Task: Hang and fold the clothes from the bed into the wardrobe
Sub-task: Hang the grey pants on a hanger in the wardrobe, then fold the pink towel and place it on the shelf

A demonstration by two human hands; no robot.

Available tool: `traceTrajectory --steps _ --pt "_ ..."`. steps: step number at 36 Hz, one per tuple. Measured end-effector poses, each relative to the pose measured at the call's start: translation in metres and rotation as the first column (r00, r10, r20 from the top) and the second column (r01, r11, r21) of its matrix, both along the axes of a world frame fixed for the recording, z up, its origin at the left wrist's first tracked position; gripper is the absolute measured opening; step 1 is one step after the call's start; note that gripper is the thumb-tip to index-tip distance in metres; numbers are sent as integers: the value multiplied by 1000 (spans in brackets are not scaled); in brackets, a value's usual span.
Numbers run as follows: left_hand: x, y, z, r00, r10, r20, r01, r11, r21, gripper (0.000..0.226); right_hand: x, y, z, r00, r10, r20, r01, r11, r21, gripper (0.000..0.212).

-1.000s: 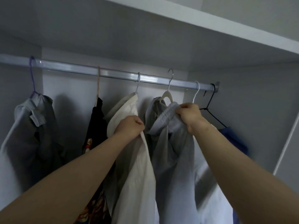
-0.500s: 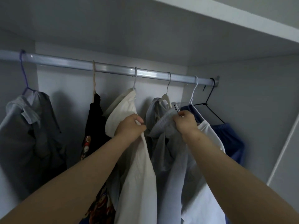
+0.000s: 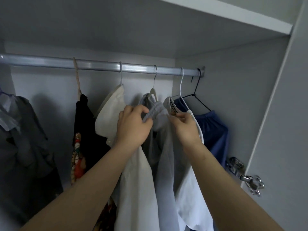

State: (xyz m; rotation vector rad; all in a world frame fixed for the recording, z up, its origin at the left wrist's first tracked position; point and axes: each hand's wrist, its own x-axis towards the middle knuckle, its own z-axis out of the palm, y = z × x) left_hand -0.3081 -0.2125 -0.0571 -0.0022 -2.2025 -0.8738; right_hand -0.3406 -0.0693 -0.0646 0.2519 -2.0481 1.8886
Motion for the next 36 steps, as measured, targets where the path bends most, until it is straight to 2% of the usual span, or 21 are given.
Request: traceTrajectory --steps 3,6,11,15,19,23,26,33,36 --pt "5 30 1 985 -162 -67 168 981 94 13 22 18 -1 1000 -27 -12 26 997 -79 15" --pt "5 62 -1 948 -301 -105 316 931 184 19 48 39 2 1000 -5 -28 1 988 -156 9" --pt "18 140 9 804 -579 -133 588 745 313 24 96 108 3 984 -152 -93 135 976 -171 11" --pt "41 200 10 679 -717 -160 707 578 409 17 140 163 4 951 -295 -89 273 940 -203 11" --pt "76 261 8 566 -811 -147 776 464 427 14 195 214 2 893 -446 -64 423 879 -222 11" --pt "122 317 6 405 -908 -105 845 328 422 18 258 258 -5 802 -598 -8 578 778 -248 10" --pt "169 348 5 265 -956 -126 887 191 420 14 307 285 -13 726 -687 22 665 694 -275 9" --pt "295 408 -13 -147 -984 -104 881 -178 438 7 427 336 -31 568 -820 72 790 518 -328 10" --pt "341 438 -26 -240 -969 -63 848 -240 473 13 475 355 -37 497 -863 94 831 442 -339 9"
